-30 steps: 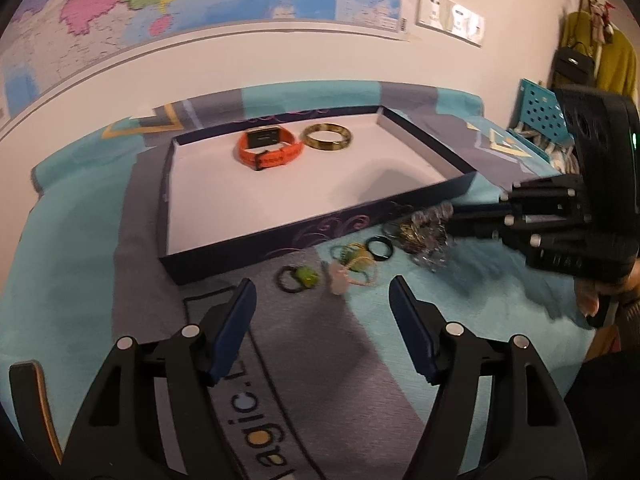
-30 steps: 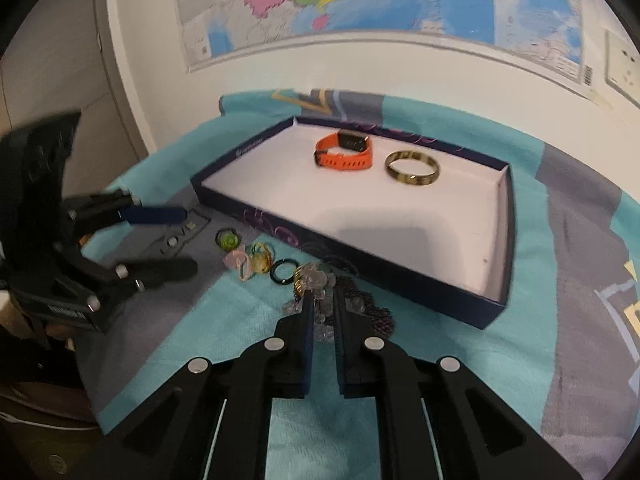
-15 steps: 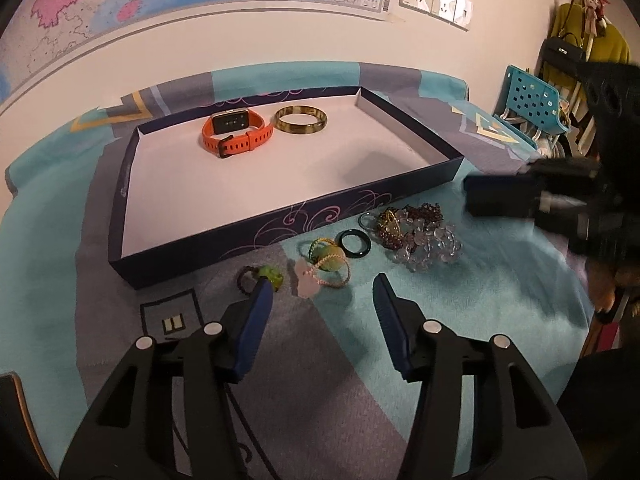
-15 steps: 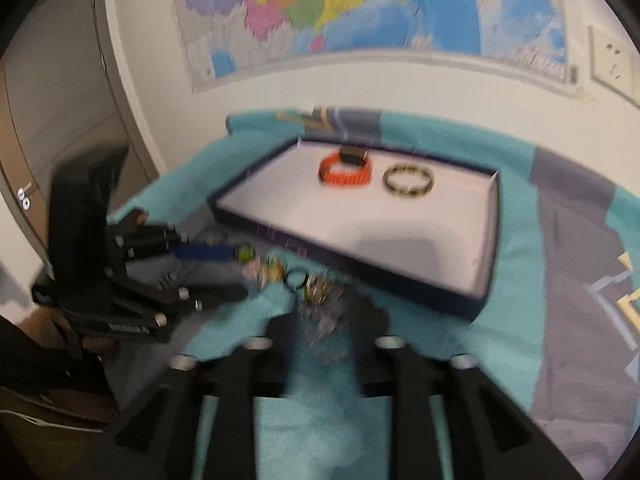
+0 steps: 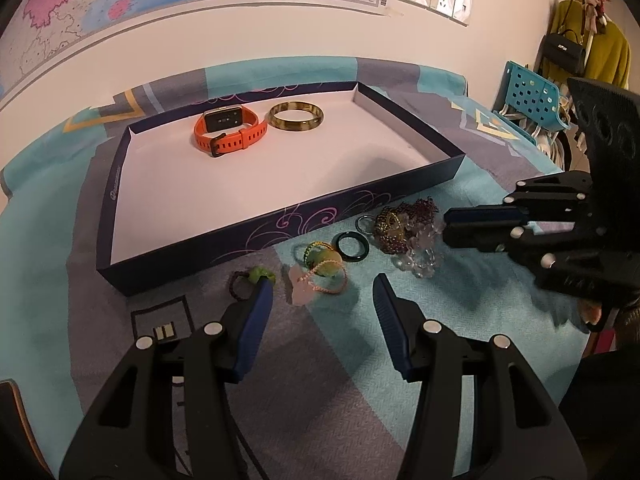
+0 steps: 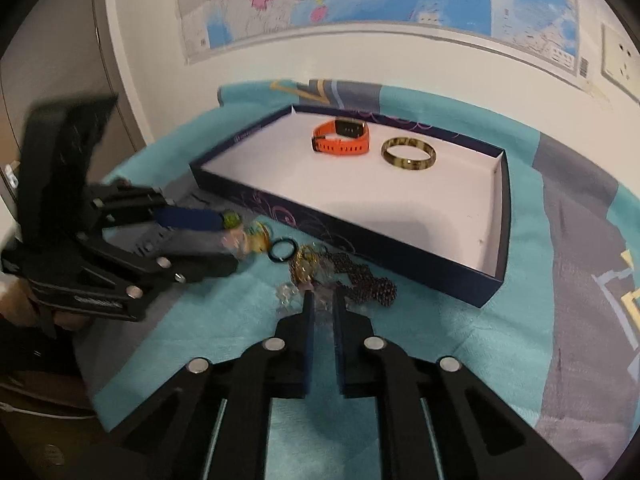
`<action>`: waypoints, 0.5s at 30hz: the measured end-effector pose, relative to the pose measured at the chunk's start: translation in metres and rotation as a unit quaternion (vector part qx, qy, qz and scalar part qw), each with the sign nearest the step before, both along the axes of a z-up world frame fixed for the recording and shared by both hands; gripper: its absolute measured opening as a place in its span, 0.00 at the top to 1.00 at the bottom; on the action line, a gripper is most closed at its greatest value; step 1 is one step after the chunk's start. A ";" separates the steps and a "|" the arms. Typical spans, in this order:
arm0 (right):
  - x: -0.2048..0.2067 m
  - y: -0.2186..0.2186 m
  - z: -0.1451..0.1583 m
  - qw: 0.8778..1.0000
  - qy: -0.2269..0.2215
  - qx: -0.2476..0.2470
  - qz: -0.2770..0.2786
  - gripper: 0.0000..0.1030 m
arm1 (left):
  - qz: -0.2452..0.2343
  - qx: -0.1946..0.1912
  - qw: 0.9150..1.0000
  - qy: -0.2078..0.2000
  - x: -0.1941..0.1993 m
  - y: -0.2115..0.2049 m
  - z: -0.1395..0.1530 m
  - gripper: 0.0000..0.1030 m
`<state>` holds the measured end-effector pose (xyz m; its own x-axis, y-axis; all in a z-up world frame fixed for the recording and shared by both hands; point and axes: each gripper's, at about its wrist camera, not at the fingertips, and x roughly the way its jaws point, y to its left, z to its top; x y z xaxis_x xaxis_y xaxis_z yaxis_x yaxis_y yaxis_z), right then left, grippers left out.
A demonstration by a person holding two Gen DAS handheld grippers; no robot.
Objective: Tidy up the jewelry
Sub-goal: 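Grasp the clear crystal bead bracelet with the right tool and lift it, then grasp the thin pink-charm bracelet with the left tool while the right tool holds the crystal bracelet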
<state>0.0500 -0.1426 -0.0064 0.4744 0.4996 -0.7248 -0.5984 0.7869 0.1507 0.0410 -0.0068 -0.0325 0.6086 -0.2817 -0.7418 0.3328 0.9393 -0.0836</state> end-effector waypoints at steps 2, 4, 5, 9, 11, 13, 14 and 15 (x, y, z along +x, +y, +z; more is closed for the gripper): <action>-0.001 -0.006 0.009 1.000 -0.003 0.021 -0.003 0.93 | -0.003 0.001 1.000 -0.001 -0.001 0.000 0.000 0.50; -0.001 -0.012 0.018 0.999 -0.006 0.042 -0.005 0.93 | -0.005 0.003 1.000 -0.002 -0.002 -0.001 0.000 0.50; -0.002 -0.015 0.024 0.998 -0.009 0.054 -0.007 0.93 | -0.005 0.003 1.000 -0.002 -0.003 -0.002 0.000 0.50; -0.005 -0.024 0.042 0.995 -0.018 0.095 -0.006 0.93 | -0.006 0.002 1.000 -0.002 -0.003 -0.001 0.000 0.51; -0.006 -0.026 0.048 0.994 -0.022 0.106 -0.007 0.93 | -0.006 0.004 1.000 -0.001 -0.003 -0.002 0.000 0.52; -0.008 -0.029 0.051 0.993 -0.023 0.114 -0.008 0.93 | -0.008 0.004 1.000 -0.001 -0.003 -0.002 0.001 0.53; -0.008 -0.031 0.053 0.992 -0.022 0.121 -0.007 0.93 | -0.009 0.005 1.000 -0.001 -0.003 -0.003 0.000 0.53; -0.009 -0.032 0.054 0.992 -0.022 0.122 -0.007 0.93 | -0.010 0.004 1.000 -0.001 -0.003 -0.003 0.000 0.54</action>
